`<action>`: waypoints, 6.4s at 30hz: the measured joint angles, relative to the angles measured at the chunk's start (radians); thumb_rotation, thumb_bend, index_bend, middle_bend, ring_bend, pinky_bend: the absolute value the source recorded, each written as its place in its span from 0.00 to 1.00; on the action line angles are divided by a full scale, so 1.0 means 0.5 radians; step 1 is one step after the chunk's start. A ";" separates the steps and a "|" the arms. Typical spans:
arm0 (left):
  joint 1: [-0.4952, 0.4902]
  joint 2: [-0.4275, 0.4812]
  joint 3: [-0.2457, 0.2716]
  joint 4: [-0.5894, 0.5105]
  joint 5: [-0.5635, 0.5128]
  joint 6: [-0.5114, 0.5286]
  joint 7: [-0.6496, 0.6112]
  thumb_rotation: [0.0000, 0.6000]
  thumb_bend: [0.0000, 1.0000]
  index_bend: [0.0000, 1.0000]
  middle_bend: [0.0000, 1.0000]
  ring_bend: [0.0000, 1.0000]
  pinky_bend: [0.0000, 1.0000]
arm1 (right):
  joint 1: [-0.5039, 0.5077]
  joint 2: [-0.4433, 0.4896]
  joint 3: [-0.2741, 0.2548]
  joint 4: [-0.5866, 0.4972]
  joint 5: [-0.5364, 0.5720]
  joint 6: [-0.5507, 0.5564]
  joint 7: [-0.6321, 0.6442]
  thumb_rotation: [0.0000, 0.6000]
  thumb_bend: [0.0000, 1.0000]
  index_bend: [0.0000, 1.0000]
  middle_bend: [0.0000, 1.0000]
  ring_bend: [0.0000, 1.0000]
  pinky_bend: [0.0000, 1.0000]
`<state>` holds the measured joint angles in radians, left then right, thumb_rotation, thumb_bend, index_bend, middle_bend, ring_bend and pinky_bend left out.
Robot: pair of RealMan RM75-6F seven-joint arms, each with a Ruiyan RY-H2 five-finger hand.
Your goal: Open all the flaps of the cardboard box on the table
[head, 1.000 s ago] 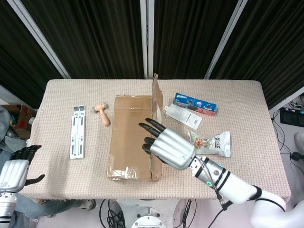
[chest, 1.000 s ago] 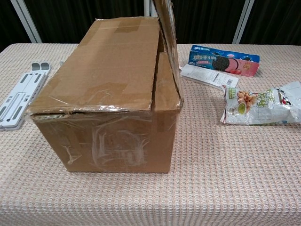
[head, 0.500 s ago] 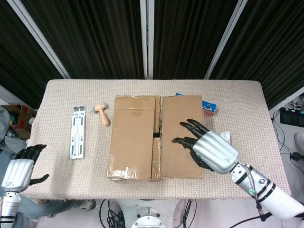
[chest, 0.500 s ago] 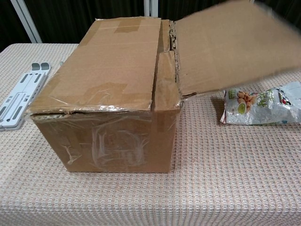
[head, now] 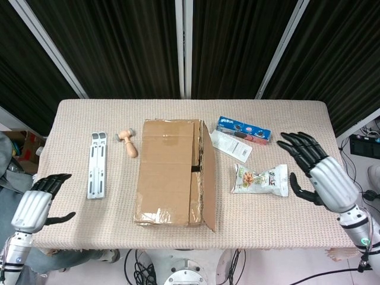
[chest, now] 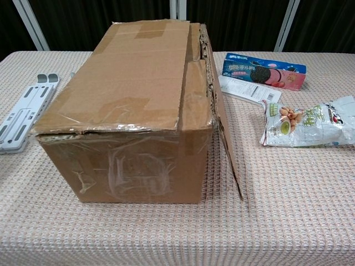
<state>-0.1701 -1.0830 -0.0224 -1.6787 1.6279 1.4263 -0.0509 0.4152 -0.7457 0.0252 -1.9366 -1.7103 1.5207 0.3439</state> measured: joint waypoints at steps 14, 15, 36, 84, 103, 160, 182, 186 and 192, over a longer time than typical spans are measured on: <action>-0.809 0.096 -0.379 -0.181 0.370 -0.311 -0.320 0.52 0.00 0.30 0.26 0.17 0.22 | -0.432 -0.288 -0.047 0.489 -0.047 0.538 0.631 1.00 0.52 0.00 0.00 0.00 0.00; -0.912 0.074 -0.415 -0.186 0.356 -0.397 -0.375 0.50 0.00 0.30 0.26 0.16 0.22 | -0.450 -0.293 -0.044 0.495 -0.055 0.566 0.647 1.00 0.53 0.00 0.00 0.00 0.00; -1.733 -0.731 -0.455 0.571 -0.012 -1.102 -0.677 0.13 0.00 0.42 0.31 0.10 0.18 | -0.551 -0.345 0.014 0.660 -0.017 0.584 0.889 1.00 0.53 0.00 0.00 0.00 0.00; -1.790 -0.454 -0.237 0.485 0.019 -0.947 -0.229 0.04 0.00 0.60 0.47 0.10 0.18 | -0.566 -0.384 0.109 0.675 0.008 0.507 0.931 1.00 0.51 0.00 0.01 0.00 0.00; -1.534 0.138 -0.259 0.053 -0.158 -0.851 -0.368 0.04 0.00 0.61 0.48 0.10 0.18 | -0.570 -0.389 0.121 0.605 -0.014 0.496 0.822 1.00 0.51 0.00 0.01 0.00 0.00; -1.530 -0.091 -0.290 -0.242 -0.854 -1.548 -0.423 0.00 0.00 0.23 0.29 0.11 0.18 | -0.575 -0.253 0.200 0.618 0.073 0.523 0.931 1.00 0.50 0.00 0.01 0.00 0.00; -1.494 0.153 -0.425 -0.458 -0.605 -1.652 -0.826 0.00 0.00 0.24 0.46 0.11 0.18 | -0.561 -0.307 0.221 0.642 0.115 0.460 0.960 1.00 0.51 0.00 0.01 0.00 0.00; -1.477 0.249 -0.470 -0.527 -0.556 -1.616 -0.901 0.00 0.00 0.22 0.48 0.12 0.18 | -0.564 -0.307 0.227 0.646 0.117 0.464 0.971 1.00 0.51 0.00 0.01 0.00 0.00; -1.436 0.432 -0.517 -0.671 -0.478 -1.570 -1.045 0.00 0.00 0.17 0.48 0.12 0.18 | -0.556 -0.312 0.234 0.650 0.113 0.459 0.984 1.00 0.51 0.00 0.01 0.00 0.00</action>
<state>-0.8879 -0.8668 -0.2812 -2.0139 1.3890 0.6412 -0.5732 0.1371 -0.9016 0.1423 -1.6117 -1.6540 1.7503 0.8358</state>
